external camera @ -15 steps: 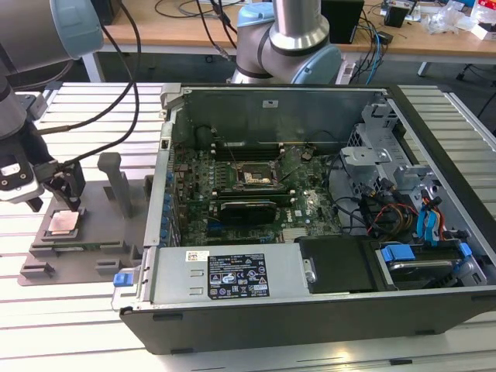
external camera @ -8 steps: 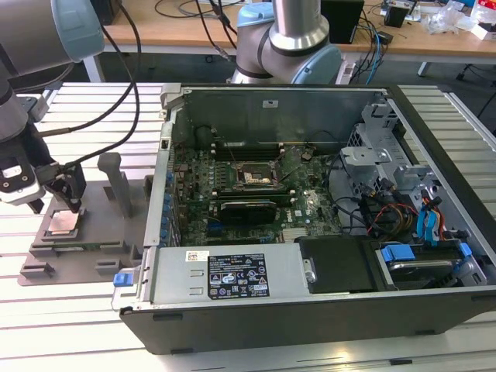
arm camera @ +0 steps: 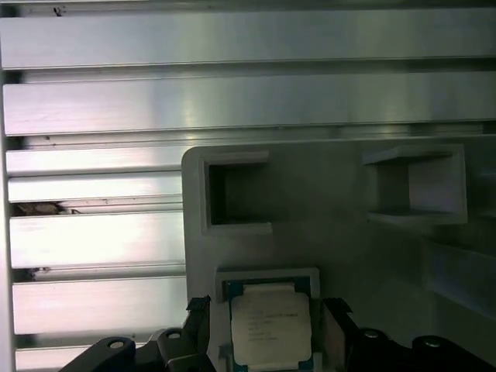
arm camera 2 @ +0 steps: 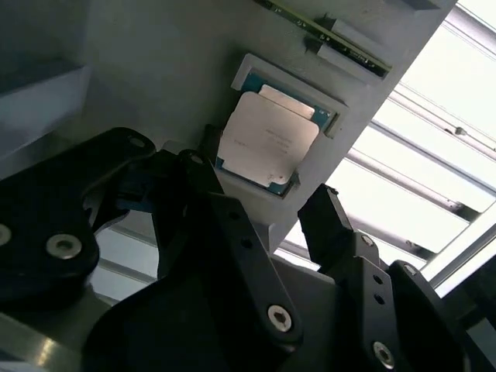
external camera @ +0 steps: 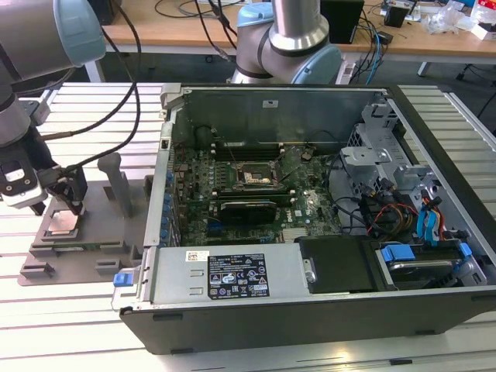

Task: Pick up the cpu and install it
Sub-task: 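Pick up the cpu and move it towards the insertion slot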

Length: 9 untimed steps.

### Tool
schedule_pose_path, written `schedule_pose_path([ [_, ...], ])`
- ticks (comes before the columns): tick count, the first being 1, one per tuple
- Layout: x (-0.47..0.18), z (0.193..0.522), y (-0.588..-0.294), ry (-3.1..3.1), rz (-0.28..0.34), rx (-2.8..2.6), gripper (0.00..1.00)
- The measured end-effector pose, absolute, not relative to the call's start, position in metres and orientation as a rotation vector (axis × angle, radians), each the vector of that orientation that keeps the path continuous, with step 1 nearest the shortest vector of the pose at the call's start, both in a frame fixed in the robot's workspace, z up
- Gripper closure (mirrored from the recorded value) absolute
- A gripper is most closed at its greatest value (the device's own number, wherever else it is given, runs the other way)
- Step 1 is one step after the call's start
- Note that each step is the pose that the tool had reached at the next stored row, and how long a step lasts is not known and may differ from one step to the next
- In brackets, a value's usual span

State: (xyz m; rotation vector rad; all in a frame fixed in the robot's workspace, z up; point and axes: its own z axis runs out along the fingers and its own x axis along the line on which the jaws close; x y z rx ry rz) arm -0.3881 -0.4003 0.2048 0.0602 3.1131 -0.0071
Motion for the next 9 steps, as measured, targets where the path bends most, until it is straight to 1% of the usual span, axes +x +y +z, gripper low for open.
schedule_pose_path([
  [1,-0.388,0.204,-0.401,3.113,-0.007,0.060,0.32],
  [4,-0.388,0.200,-0.417,3.113,-0.007,0.058,0.32],
  [9,-0.381,0.194,-0.416,3.114,-0.007,0.037,0.32],
])
